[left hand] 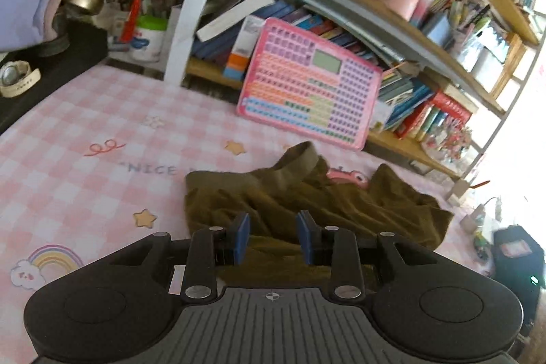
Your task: Fold clothes
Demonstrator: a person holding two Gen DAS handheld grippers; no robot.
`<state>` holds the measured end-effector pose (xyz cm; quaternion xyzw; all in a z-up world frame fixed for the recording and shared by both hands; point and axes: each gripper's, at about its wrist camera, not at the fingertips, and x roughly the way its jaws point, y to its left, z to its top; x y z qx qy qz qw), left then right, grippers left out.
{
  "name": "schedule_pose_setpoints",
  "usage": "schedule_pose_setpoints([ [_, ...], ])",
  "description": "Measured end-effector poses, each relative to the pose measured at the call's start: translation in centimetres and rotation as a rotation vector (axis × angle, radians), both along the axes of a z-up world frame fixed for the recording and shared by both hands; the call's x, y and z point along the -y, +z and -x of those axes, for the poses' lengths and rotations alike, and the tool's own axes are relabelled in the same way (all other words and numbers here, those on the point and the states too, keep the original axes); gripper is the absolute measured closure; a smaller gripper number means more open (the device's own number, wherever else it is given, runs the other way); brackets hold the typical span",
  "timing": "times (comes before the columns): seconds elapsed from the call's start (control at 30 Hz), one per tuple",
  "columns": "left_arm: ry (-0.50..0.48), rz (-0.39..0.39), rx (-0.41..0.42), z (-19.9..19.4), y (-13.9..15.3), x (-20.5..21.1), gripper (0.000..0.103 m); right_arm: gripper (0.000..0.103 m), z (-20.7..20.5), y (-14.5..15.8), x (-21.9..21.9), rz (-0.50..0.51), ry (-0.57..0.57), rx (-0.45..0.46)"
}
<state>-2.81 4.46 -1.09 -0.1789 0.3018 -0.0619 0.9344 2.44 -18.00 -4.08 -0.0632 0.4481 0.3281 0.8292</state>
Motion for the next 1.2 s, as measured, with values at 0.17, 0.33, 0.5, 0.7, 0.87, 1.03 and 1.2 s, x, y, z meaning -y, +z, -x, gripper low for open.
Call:
schedule_pose_setpoints([
  [0.17, -0.009, -0.026, -0.020, -1.5, -0.2, -0.6, 0.071, 0.092, 2.6, -0.1, 0.0, 0.048, 0.036, 0.058],
  [0.33, -0.029, -0.027, -0.047, -2.7, -0.9, -1.1, 0.071, 0.091, 4.3, -0.6, 1.8, 0.071, -0.023, 0.058],
  [0.5, -0.045, -0.038, -0.080, -3.8, -1.7, -1.5, 0.071, 0.090, 5.1, -0.6, 3.3, 0.089, -0.137, 0.068],
  [0.7, -0.076, -0.044, -0.115, -4.9, -2.7, -1.8, 0.056, 0.087, 5.8, -0.6, 3.5, 0.160, -0.238, 0.118],
  [0.87, -0.165, -0.051, -0.169, -6.0, -4.2, -0.6, 0.049, 0.071, 6.2, -0.9, 2.5, 0.254, -0.280, 0.163],
  [1.03, -0.191, -0.121, -0.194, -7.6, -5.5, 0.4, 0.040, 0.058, 7.4, -0.3, 2.3, 0.255, -0.293, 0.171],
  [1.2, -0.207, -0.121, -0.216, -9.0, -6.4, 0.5, 0.068, 0.058, 8.2, 0.1, 1.6, 0.227, -0.280, 0.175],
])
